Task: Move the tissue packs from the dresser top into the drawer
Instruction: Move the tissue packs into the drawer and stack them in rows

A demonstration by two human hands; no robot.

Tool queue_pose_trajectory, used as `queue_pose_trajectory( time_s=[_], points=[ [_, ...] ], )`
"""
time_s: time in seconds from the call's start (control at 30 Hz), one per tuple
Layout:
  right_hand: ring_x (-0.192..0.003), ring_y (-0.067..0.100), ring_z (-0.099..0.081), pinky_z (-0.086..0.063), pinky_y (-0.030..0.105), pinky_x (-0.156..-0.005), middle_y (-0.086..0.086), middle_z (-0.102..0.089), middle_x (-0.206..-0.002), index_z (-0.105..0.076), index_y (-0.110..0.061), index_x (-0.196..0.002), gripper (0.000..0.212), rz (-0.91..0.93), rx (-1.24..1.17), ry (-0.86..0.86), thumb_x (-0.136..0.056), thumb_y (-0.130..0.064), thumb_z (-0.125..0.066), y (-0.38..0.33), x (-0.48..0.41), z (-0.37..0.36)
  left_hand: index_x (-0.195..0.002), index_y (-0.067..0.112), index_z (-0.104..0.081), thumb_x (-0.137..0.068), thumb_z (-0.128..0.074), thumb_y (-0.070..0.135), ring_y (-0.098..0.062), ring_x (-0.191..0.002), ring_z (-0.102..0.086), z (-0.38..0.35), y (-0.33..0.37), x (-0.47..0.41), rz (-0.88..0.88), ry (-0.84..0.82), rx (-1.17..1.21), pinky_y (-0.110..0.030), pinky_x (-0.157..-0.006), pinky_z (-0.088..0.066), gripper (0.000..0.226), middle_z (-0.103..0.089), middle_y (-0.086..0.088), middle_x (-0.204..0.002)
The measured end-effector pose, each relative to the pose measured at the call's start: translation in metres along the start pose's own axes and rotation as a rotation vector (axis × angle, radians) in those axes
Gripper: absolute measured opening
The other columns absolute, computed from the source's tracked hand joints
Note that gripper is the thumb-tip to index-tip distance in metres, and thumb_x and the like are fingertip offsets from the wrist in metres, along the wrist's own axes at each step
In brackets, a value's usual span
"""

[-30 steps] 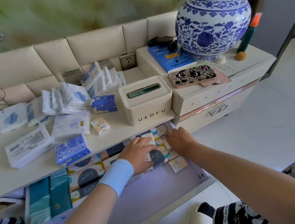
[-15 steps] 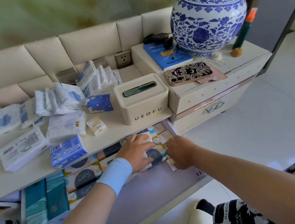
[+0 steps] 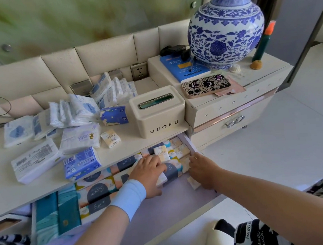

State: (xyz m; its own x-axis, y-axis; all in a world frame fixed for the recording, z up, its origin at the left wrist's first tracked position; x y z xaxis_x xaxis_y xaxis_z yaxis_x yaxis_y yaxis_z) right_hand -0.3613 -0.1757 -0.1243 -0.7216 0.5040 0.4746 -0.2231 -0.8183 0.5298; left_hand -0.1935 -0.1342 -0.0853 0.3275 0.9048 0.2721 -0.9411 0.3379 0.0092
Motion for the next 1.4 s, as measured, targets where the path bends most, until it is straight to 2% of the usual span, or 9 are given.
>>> queue_pose_trajectory(
  time_s=[0.13,0.3,0.77,0.93,1.07,1.13,1.23,1.33,1.4],
  points=[
    [-0.111,0.026,-0.056,-0.033,0.044,-0.107,0.005,-0.067,-0.116,-0.065,-0.014,-0.119,0.032,0.009,0.013,-0.006,-0.092,-0.031,-0.066,-0.006,-0.002,-0.002,-0.136,0.031,-0.042,-0.079,-0.070,0.045,-0.022,-0.122,-0.037,-0.002,-0.006,0.003,0.043,0.021,0.064,-0.034,-0.105,-0.030,0.065,-0.036,0.001,-0.128],
    [-0.104,0.023,-0.056,-0.037,0.038,-0.092,0.003,-0.067,-0.111,-0.065,-0.016,-0.116,0.028,-0.156,-0.109,0.036,-0.089,-0.026,-0.065,0.025,-0.011,0.009,-0.135,0.031,-0.047,-0.082,-0.068,0.042,-0.021,-0.126,-0.035,-0.003,-0.011,0.004,0.070,0.032,0.192,-0.032,-0.103,-0.032,0.058,-0.039,0.000,-0.130],
    [-0.111,0.027,-0.049,-0.033,0.039,-0.097,0.005,-0.061,-0.115,-0.065,-0.015,-0.117,0.029,-0.163,0.151,-0.047,-0.097,-0.032,-0.053,0.022,-0.023,0.011,-0.142,0.037,-0.041,-0.084,-0.068,0.043,-0.019,-0.127,-0.036,0.004,-0.013,0.006,0.084,-0.054,0.216,-0.033,-0.105,-0.033,0.064,-0.039,0.002,-0.135],
    [-0.095,0.022,-0.059,-0.038,0.035,-0.079,0.005,-0.063,-0.104,-0.065,-0.015,-0.111,0.020,-0.259,-0.077,-0.033,-0.092,-0.022,-0.062,0.040,-0.027,0.018,-0.138,0.032,-0.039,-0.078,-0.074,0.043,-0.020,-0.127,-0.042,0.010,-0.014,0.004,0.108,-0.036,0.273,-0.036,-0.105,-0.039,0.070,-0.042,0.003,-0.139],
    [-0.090,0.023,-0.063,-0.037,0.032,-0.068,0.003,-0.060,-0.108,-0.052,-0.016,-0.115,0.029,-0.444,-0.496,0.173,-0.086,-0.024,-0.055,0.063,-0.017,0.043,-0.124,0.027,-0.043,-0.070,-0.080,0.041,-0.017,-0.113,-0.052,0.027,-0.019,0.000,0.199,0.036,0.464,-0.029,-0.092,-0.044,0.067,-0.050,0.007,-0.126],
    [-0.091,0.025,-0.062,-0.040,0.031,-0.066,0.002,-0.056,-0.118,-0.045,-0.020,-0.124,0.044,-0.347,-0.839,0.344,-0.082,-0.024,-0.059,0.067,-0.010,0.053,-0.116,0.029,-0.050,-0.068,-0.082,0.043,-0.011,-0.104,-0.056,0.038,-0.019,-0.002,0.298,0.104,0.737,-0.026,-0.086,-0.045,0.060,-0.055,0.011,-0.116],
    [-0.092,0.018,-0.058,-0.048,0.030,-0.069,0.000,-0.053,-0.125,-0.044,-0.027,-0.138,0.063,-0.086,-1.022,0.616,-0.081,-0.022,-0.069,0.063,0.007,0.068,-0.105,0.031,-0.061,-0.070,-0.084,0.034,-0.007,-0.089,-0.063,0.046,-0.018,-0.007,0.401,0.186,1.130,-0.025,-0.082,-0.051,0.042,-0.065,0.008,-0.100],
    [-0.090,0.017,-0.062,-0.053,0.035,-0.074,0.001,-0.064,-0.114,-0.063,-0.020,-0.126,0.037,-0.101,-1.147,0.766,-0.090,-0.028,-0.067,0.061,0.020,0.066,-0.103,0.026,-0.068,-0.076,-0.082,0.024,-0.011,-0.092,-0.069,0.046,-0.009,-0.012,0.370,0.158,1.336,-0.029,-0.089,-0.055,0.031,-0.072,0.003,-0.099],
    [-0.078,0.017,-0.062,-0.052,0.035,-0.068,-0.001,-0.069,-0.094,-0.069,-0.018,-0.109,0.026,-0.215,-1.248,0.760,-0.089,-0.034,-0.068,0.067,0.028,0.058,-0.106,0.020,-0.067,-0.082,-0.077,0.015,-0.015,-0.095,-0.069,0.041,0.002,-0.016,0.339,0.143,1.472,-0.028,-0.087,-0.056,0.026,-0.071,-0.004,-0.109]
  ],
)
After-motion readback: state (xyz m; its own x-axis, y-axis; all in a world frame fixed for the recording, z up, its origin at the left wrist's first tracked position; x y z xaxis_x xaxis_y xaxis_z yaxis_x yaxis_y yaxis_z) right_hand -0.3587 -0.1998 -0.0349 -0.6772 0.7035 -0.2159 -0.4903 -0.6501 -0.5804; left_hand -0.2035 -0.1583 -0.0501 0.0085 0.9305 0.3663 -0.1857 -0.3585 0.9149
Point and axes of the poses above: each hand's wrist, its own x-axis away from the middle knuckle, its own z-axis out of the back of the hand, y = z × x, the point moved 5 cm from there along -x, towards the middle knuckle
